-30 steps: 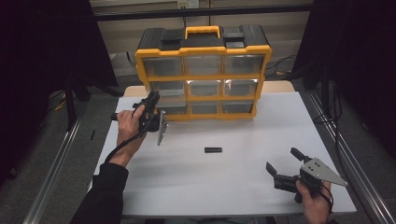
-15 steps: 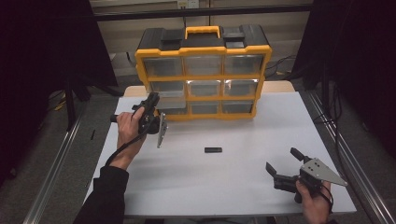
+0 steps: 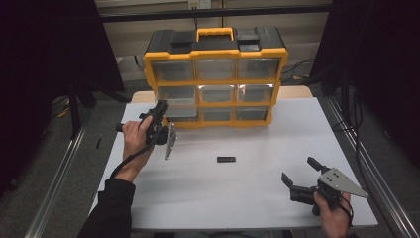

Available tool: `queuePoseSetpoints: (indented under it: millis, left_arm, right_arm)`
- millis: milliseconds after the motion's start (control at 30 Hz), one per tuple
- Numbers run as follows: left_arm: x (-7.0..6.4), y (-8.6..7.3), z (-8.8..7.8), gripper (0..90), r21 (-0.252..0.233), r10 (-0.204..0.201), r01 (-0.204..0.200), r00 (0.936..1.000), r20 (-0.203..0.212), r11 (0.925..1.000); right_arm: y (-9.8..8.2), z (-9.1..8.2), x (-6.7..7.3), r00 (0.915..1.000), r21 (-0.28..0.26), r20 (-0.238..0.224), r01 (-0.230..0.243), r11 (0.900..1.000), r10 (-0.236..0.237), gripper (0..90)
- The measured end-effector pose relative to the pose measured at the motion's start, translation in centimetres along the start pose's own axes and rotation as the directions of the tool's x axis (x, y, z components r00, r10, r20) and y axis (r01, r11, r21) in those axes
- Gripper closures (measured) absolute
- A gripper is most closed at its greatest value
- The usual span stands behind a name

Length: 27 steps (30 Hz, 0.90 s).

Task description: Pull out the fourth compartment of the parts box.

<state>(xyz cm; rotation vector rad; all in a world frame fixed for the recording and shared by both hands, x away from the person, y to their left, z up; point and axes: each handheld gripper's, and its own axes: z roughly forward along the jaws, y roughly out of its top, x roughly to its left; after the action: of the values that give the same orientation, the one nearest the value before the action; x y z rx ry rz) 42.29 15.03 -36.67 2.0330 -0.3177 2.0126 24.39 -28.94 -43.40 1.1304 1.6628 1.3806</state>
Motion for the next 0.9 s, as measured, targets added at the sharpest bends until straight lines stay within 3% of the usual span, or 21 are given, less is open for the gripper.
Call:
queuePoseSetpoints:
  millis: [233, 900]
  left_arm:
    - [0.1, 0.1, -0.5, 79.3, -0.003, -0.017, 0.017, 0.9999, 0.000, 0.9998]
    - [0.1, 0.1, -1.5, 79.3, -0.015, -0.006, 0.006, 1.0000, -0.001, 0.9999]
  right_arm:
    - [0.0, 0.0, 0.0, 1.0000, 0.001, -0.002, 0.001, 1.000, -0.001, 0.4]
    - [0.0, 0.0, 0.0, 1.0000, 0.005, 0.000, 0.001, 1.000, -0.001, 0.3]
